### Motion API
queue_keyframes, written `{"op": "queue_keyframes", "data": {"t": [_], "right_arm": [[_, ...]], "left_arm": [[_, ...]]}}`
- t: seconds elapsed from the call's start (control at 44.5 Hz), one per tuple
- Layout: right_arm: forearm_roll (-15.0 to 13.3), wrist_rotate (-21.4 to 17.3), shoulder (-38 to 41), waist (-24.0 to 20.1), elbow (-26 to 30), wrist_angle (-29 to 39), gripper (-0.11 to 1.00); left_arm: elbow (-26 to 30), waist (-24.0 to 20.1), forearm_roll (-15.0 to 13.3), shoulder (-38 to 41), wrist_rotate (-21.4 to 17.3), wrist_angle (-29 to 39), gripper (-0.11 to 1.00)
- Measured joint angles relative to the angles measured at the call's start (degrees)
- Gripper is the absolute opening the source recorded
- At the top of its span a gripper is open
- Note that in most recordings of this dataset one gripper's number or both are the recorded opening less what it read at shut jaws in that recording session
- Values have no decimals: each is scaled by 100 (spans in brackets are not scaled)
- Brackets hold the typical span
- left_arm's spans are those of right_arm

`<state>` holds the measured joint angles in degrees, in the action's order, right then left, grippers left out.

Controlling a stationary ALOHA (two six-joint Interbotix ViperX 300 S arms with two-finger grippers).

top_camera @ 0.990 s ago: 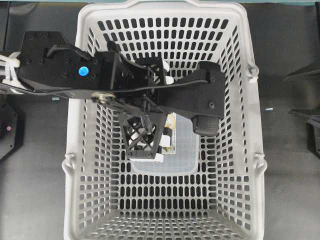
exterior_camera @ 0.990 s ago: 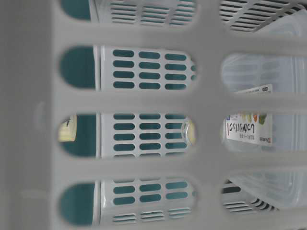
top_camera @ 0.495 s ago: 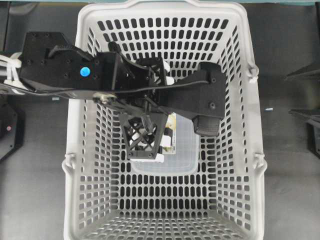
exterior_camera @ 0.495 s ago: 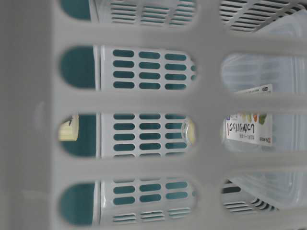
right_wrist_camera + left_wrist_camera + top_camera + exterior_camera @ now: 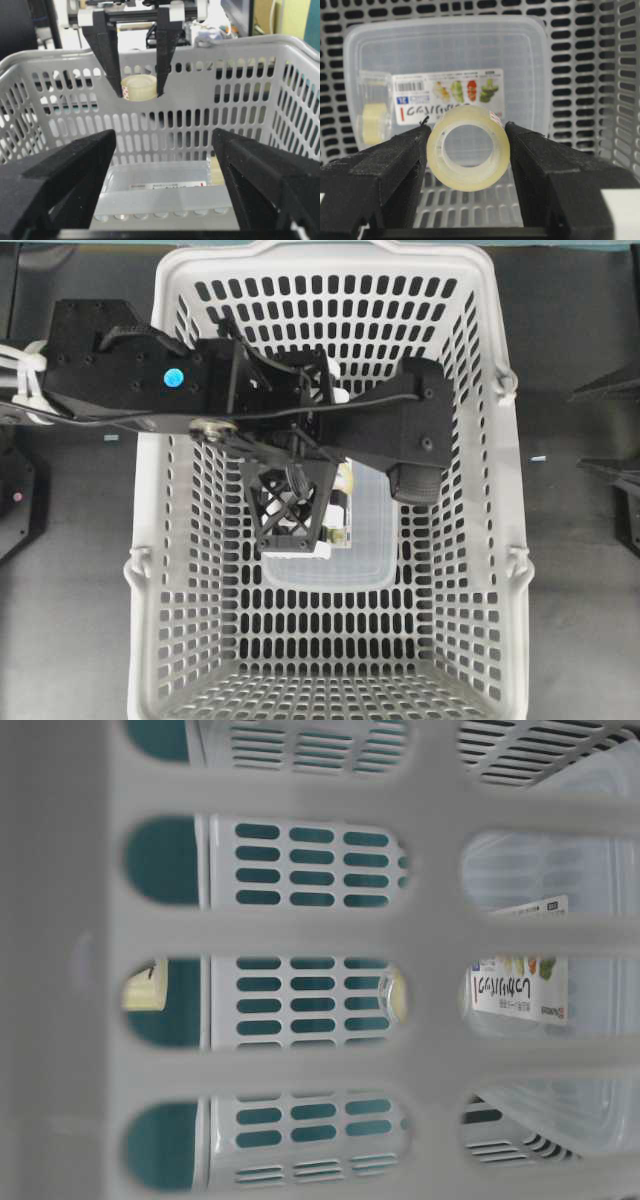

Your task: Pick up the cellophane tape from the shopping basket with the left arm.

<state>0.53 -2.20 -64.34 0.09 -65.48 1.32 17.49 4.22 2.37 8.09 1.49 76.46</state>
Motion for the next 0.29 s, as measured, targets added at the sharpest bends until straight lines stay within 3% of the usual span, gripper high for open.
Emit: {"op": "queue_keyframes", "data": {"t": [0.292], "right_arm": [[9,0,0,-9,-9,0,76]], "left_arm": [[0,0,0,35,0,0,50]]}}
